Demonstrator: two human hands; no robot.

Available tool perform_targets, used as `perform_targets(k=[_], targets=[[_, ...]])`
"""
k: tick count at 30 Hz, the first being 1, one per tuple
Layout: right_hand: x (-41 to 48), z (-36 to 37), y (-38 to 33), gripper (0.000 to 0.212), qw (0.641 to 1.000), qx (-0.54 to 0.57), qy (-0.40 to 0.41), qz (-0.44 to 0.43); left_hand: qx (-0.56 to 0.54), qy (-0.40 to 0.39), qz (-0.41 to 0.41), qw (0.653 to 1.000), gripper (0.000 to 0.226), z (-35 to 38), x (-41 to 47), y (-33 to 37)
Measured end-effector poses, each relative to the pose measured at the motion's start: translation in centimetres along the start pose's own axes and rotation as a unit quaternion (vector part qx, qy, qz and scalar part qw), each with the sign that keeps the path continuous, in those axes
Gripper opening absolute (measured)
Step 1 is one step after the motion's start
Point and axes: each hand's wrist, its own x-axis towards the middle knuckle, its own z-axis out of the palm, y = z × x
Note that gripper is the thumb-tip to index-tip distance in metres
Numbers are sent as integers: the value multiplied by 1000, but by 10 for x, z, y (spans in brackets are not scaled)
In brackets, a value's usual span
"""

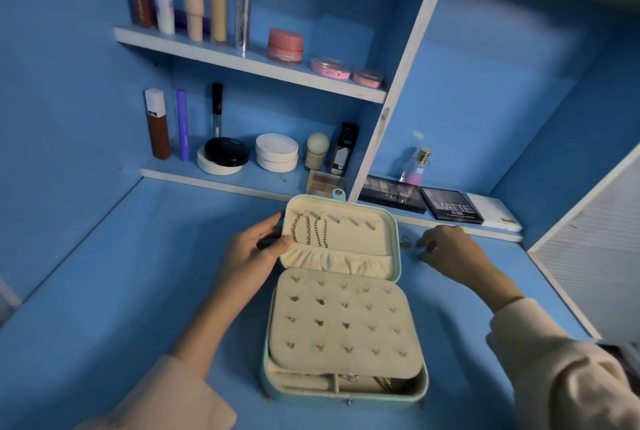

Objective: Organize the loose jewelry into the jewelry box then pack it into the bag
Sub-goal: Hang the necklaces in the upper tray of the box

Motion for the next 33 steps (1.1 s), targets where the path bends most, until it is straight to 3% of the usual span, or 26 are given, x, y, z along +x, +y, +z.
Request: perform_targets(k=[9,15,25,29,33], targets=[[-1,6,-5,15,997,68,30,13,4,-6,-1,1000,41,0,-1,2],[1,8,-3,31,993,113,26,8,6,-11,-3,1000,42,-1,-1,2],[0,9,-11,9,994,95,53,-16,6,-13,0,1000,42,0,-1,2],[0,-2,-10,13,972,214,94,-12,6,-12,1,1000,41,0,-1,1],[-4,-25,-13,16,925,353,137,9,4,-10,2,1000,43,0,0,1]])
